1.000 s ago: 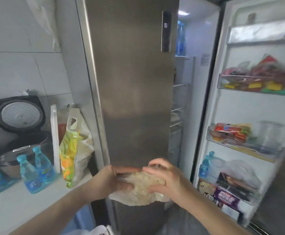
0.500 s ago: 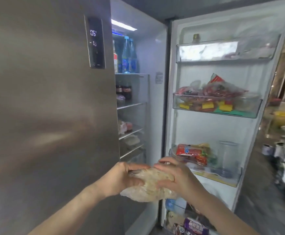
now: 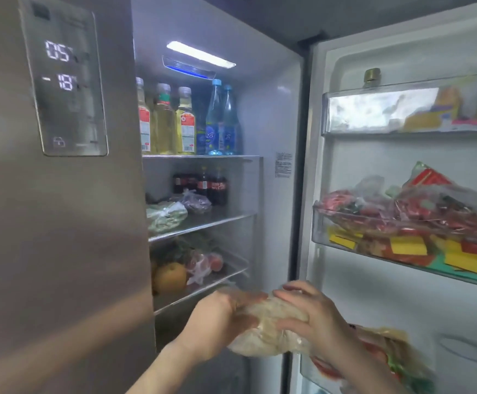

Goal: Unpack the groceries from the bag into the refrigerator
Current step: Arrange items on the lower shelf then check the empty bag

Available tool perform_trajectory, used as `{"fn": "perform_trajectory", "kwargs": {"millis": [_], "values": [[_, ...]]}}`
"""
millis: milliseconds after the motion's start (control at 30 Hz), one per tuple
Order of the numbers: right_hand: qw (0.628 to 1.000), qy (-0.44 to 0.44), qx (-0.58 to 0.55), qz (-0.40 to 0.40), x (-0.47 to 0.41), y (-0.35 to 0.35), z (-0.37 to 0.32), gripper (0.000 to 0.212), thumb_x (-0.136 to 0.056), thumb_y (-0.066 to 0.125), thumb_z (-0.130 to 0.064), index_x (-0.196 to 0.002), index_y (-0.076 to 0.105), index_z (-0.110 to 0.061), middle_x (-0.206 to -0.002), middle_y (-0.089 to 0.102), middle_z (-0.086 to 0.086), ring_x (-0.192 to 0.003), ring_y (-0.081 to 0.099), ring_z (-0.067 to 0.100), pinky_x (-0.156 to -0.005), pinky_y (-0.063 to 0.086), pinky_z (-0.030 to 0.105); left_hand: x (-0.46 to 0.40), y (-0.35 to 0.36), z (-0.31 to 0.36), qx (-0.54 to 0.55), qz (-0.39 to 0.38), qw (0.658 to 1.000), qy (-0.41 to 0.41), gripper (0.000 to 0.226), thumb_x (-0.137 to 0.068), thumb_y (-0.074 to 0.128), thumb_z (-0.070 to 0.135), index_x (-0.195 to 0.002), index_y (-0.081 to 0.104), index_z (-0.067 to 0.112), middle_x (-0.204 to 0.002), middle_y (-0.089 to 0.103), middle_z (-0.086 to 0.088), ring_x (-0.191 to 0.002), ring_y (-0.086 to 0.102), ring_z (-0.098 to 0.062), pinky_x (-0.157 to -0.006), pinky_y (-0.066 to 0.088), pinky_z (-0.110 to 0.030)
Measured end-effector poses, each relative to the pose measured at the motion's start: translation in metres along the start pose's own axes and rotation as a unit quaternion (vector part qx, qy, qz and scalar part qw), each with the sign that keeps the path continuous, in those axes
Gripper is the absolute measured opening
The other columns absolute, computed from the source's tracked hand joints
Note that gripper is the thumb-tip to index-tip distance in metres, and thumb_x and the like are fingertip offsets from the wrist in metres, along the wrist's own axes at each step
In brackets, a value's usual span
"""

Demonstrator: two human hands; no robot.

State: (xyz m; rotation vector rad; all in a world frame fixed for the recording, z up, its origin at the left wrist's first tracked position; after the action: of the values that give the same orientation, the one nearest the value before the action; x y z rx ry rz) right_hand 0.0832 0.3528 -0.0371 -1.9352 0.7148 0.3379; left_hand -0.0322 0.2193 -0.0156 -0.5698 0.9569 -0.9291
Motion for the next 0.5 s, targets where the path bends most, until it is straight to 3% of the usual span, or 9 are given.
{"fn": "perform_trajectory", "kwargs": {"millis": [100,167,267,333,433,500], "values": [[0.999,-0.023,-0.024,-0.016,-0.042,0.014,0.03,0.053,-0.071,0.069,-0.059,-0.118,0.064,-0.035,-0.121,0.048,-0.025,-0.108,0.051,-0.011,-0.093,0.035,0.006,-0.031,0.006,-0.027,-0.049,0.025,0.998,-0.043,0.045,-0.078,0.06,0.035,-0.12,0.057,0.048,-0.106,0.066,0.023,-0.098,0.057,0.008,-0.086,0.044,-0.015],[0.998,-0.037,-0.038,-0.032,-0.072,0.023,0.043,0.055,-0.07,0.065,-0.065,-0.117,0.065,-0.035,-0.119,0.049,-0.024,-0.107,0.05,-0.013,-0.091,0.032,0.003,-0.048,0.005,-0.049,-0.076,0.052,0.992,-0.09,0.047,-0.074,0.054,0.048,-0.121,0.056,0.051,-0.114,0.063,0.024,-0.106,0.055,0.007,-0.09,0.042,-0.013],[0.994,-0.08,-0.049,-0.056,-0.123,0.033,0.055,0.07,-0.069,0.053,-0.078,-0.115,0.068,-0.027,-0.118,0.05,-0.02,-0.103,0.052,-0.011,-0.092,0.031,0.003,-0.071,-0.005,-0.066,-0.074,0.104,0.983,-0.13,0.049,-0.081,0.067,0.034,-0.113,0.051,0.067,-0.106,0.055,0.034,-0.106,0.05,0.012,-0.089,0.036,-0.007],[0.992,-0.099,-0.048,-0.058,-0.161,0.035,0.055,0.06,-0.072,0.064,-0.064,-0.115,0.068,-0.022,-0.116,0.05,-0.018,-0.102,0.053,-0.006,-0.095,0.035,0.009,-0.085,-0.023,-0.067,-0.11,0.136,0.975,-0.138,0.059,-0.081,0.07,0.028,-0.103,0.045,0.077,-0.093,0.055,0.034,-0.096,0.051,0.013,-0.083,0.037,-0.007],[0.99,-0.122,-0.052,-0.04,-0.22,0.033,0.05,0.04,-0.074,0.079,-0.027,-0.113,0.07,-0.021,-0.112,0.051,-0.014,-0.102,0.056,0.007,-0.096,0.041,0.021,-0.115,-0.054,-0.074,-0.196,0.177,0.949,-0.171,0.048,-0.084,0.067,0.034,-0.12,0.049,0.061,-0.107,0.062,0.02,-0.102,0.054,-0.003,-0.086,0.043,-0.02],[0.989,-0.135,-0.054,-0.028,-0.257,0.028,0.04,0.035,-0.077,0.078,-0.022,-0.111,0.07,-0.022,-0.112,0.051,-0.012,-0.101,0.056,0.007,-0.093,0.036,0.01,-0.132,-0.077,-0.084,-0.217,0.204,0.935,-0.191,0.043,-0.086,0.065,0.036,-0.124,0.053,0.052,-0.114,0.063,0.016,-0.104,0.056,-0.008,-0.086,0.046,-0.026]]}}
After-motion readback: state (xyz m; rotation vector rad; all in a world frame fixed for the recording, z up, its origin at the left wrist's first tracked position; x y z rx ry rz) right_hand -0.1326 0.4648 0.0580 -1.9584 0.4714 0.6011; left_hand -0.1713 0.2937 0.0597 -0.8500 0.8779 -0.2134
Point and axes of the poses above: each hand's wrist, its own x-axis away from the middle knuckle, its own y-axis out of the palm, z = x × y, the point moved 7 cm from there along -x, towards the middle knuckle
